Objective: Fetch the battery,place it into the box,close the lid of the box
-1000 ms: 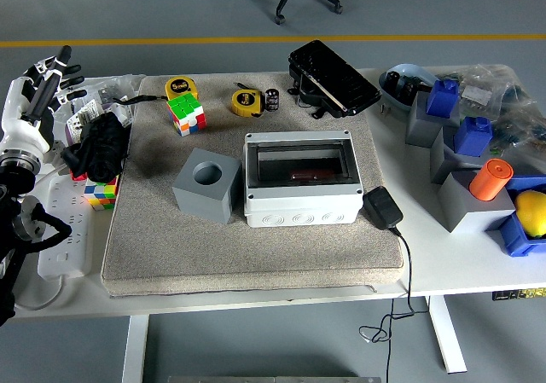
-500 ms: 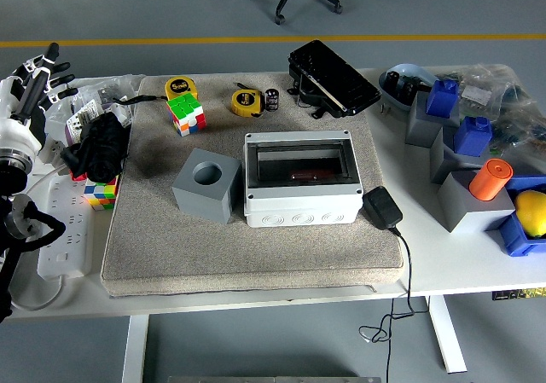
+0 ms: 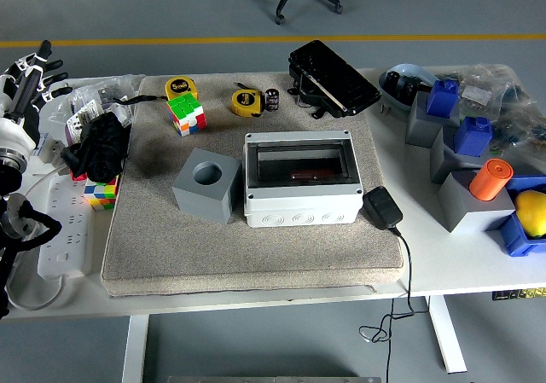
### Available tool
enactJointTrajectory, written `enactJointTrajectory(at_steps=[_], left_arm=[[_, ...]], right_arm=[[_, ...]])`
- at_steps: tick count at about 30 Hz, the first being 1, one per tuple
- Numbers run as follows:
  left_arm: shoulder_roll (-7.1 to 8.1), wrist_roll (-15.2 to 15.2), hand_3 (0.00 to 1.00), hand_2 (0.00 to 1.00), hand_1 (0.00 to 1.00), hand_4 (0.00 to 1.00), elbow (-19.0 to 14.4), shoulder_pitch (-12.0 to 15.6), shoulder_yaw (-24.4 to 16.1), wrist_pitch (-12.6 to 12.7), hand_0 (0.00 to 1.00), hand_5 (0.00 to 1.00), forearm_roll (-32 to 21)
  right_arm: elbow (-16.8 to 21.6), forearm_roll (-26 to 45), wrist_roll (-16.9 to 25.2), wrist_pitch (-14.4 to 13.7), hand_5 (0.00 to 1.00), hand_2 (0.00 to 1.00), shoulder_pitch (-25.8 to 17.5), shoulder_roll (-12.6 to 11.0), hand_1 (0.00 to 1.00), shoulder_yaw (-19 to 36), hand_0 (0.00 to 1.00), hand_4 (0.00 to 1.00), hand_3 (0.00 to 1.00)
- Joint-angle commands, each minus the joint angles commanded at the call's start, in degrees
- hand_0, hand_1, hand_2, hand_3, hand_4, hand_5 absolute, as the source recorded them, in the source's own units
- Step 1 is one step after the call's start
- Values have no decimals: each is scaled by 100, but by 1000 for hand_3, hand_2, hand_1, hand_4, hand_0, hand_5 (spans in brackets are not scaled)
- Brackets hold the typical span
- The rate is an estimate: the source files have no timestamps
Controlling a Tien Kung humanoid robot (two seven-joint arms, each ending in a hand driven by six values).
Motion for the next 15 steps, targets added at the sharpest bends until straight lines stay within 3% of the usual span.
enactJointTrajectory(at_steps=[15], left_arm=[[-8, -4, 637, 599, 584, 998, 10, -14, -15, -8, 457, 576, -6]], right_arm=[[7, -15, 11, -9, 486, 667, -6, 2, 643, 34, 572, 943, 584]])
